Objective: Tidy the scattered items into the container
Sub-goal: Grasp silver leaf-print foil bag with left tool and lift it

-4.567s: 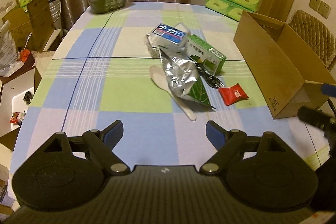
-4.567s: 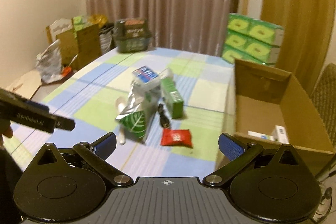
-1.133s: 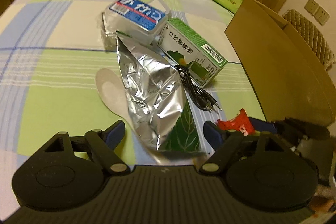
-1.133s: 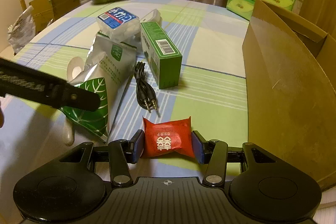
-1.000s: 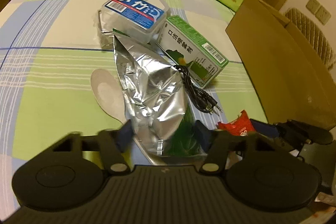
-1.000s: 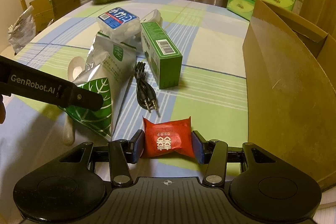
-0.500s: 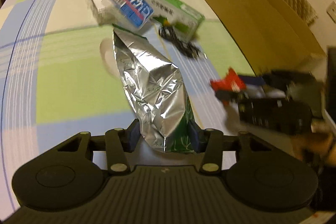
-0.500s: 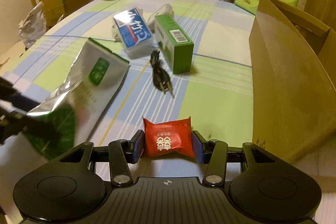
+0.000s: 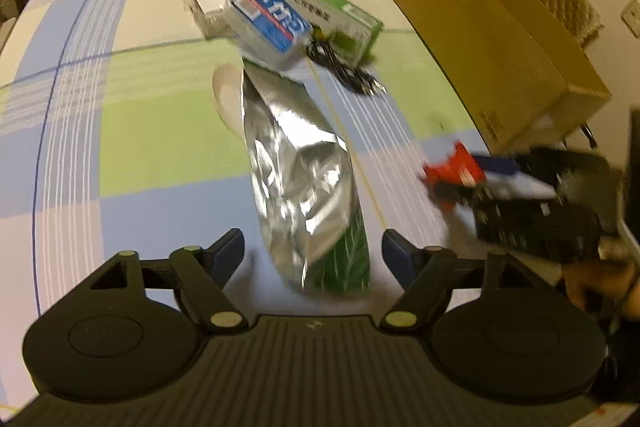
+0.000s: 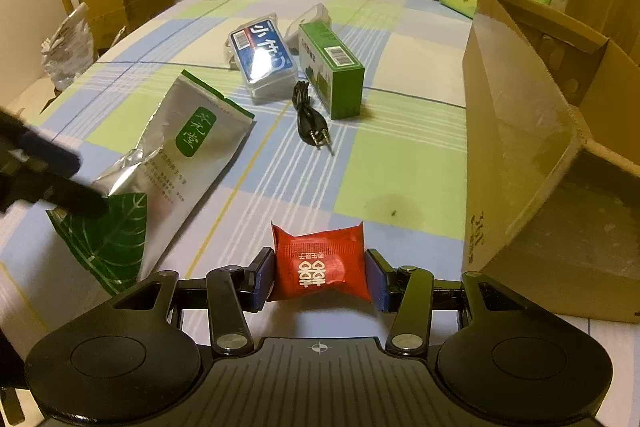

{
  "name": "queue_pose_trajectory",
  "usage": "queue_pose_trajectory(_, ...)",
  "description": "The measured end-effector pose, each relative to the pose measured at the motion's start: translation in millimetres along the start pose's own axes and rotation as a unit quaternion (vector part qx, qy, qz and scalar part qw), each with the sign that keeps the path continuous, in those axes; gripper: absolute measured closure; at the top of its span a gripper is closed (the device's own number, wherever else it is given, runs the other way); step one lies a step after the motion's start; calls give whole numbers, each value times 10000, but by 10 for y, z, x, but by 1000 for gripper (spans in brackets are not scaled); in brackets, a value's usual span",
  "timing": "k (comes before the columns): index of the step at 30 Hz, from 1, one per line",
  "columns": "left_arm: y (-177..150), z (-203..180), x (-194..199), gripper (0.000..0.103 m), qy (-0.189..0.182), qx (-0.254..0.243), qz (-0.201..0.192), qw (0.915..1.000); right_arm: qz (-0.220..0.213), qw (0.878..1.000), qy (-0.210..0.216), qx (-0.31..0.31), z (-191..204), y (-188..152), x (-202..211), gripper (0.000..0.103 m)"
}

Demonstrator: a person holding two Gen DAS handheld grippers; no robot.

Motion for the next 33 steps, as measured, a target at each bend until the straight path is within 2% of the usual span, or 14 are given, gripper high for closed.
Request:
queue_pose_trajectory(2, 113, 18, -80, 28, 84, 91, -32, 9999, -19, 10000, 0, -1, 2, 7, 4, 57)
queue_pose_trajectory(6, 229, 41, -329, 27, -7, 400, 73, 9992, -37, 10000, 8, -28, -12, 18, -4, 57)
queue_pose_trajectory(9, 251, 43, -497, 27, 209, 276, 240, 9991, -42, 10000, -12, -45, -47, 21, -20, 57)
queue_pose_trajectory(12, 263, 6, -581, 29, 204, 188, 300, 9992, -25, 10000, -45, -41, -84, 7, -55, 57)
queue_pose_trajectory(15, 257, 1, -644, 38, 304, 12, 403, 9987, -1, 10000, -38, -57, -106, -1, -82, 57)
queue_pose_trajectory(22, 251, -40, -596, 51, 194, -283, 412, 9986, 6, 10000, 34, -53, -74, -24, -74, 57)
queue_pose_trajectory(27, 170, -123, -444, 53, 206, -580, 409, 9973, -22, 10000, 45, -53, -58, -33, -20, 57)
queue_pose_trajectory(33, 49, -218, -266, 53, 142, -703, 371, 9967, -109, 9999, 40, -60, -27, -21, 72, 57)
Point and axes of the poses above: each gripper's, at about its wrist camera, not at the fingertips, and x roughly against the way its jaws point, z to its left, y to its top, the point moved 9 cm from there along -x, roughly the way its jaws point, and after that the axes turned 8 degrees about -x, right-handed, at the moved point
